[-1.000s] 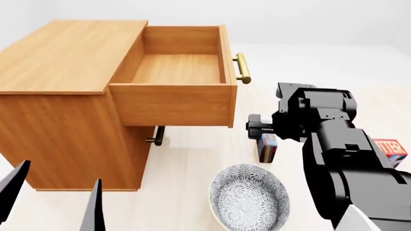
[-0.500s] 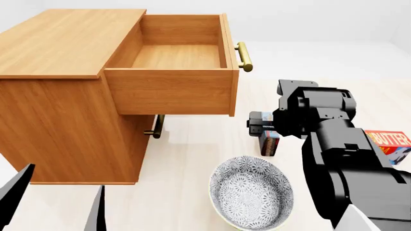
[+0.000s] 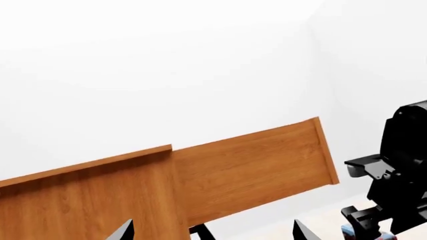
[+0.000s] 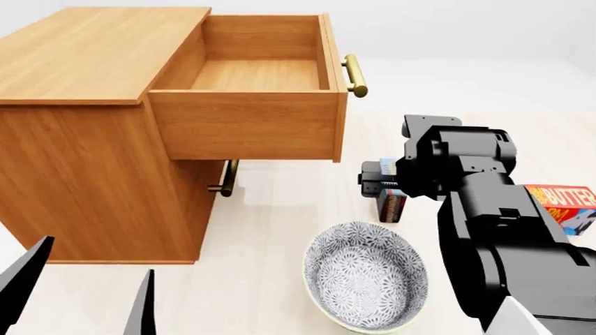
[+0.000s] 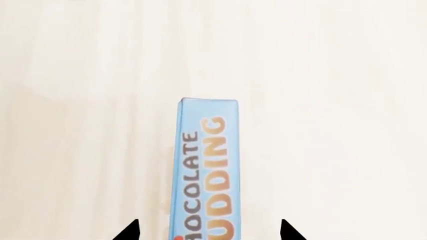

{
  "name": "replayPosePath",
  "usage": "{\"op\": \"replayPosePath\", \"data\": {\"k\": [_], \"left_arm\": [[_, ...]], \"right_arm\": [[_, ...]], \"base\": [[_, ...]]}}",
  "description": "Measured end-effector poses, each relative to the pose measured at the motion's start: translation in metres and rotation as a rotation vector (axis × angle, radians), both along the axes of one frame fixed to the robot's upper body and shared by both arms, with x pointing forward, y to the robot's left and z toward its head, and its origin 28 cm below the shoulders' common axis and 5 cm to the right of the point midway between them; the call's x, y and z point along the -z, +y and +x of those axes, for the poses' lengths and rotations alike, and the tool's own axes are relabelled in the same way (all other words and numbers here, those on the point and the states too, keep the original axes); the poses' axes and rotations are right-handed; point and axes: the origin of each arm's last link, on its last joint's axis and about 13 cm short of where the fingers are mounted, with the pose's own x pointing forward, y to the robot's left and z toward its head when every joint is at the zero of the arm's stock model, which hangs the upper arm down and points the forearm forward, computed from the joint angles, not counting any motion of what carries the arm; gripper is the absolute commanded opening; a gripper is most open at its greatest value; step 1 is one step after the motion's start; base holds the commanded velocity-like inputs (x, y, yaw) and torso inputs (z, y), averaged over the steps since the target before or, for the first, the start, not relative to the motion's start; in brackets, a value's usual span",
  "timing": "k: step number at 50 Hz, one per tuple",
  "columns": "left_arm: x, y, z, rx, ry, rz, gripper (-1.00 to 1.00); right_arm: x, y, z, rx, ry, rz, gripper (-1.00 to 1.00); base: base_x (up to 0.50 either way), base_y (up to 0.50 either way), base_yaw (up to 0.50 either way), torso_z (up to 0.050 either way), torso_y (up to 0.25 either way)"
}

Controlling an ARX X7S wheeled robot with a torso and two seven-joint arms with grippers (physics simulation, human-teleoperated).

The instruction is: Put the chocolate pudding in the top drawer of the cabinet and close it.

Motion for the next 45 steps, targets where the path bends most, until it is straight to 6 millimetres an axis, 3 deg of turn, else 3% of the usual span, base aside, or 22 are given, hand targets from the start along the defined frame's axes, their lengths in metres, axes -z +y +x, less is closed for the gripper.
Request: {"op": "replayPosePath", "data": {"k": [41, 45], "left_arm": [[0.0031, 0.0006, -0.0022, 0.025, -0.006, -0.004, 1.0], [0.0031, 0.0004, -0.0021, 0.024, -0.007, 0.001, 1.0]], "right_arm": [[-0.0002, 0.0, 0.0001, 0.0, -0.001, 0.0, 1.0], [-0.0007, 0.0, 0.0002, 0.0, -0.002, 0.0, 1.0]], "base": [[0.0, 0.0, 0.0, -0.005, 0.001], [0.0, 0.0, 0.0, -0.047, 0.049]]}}
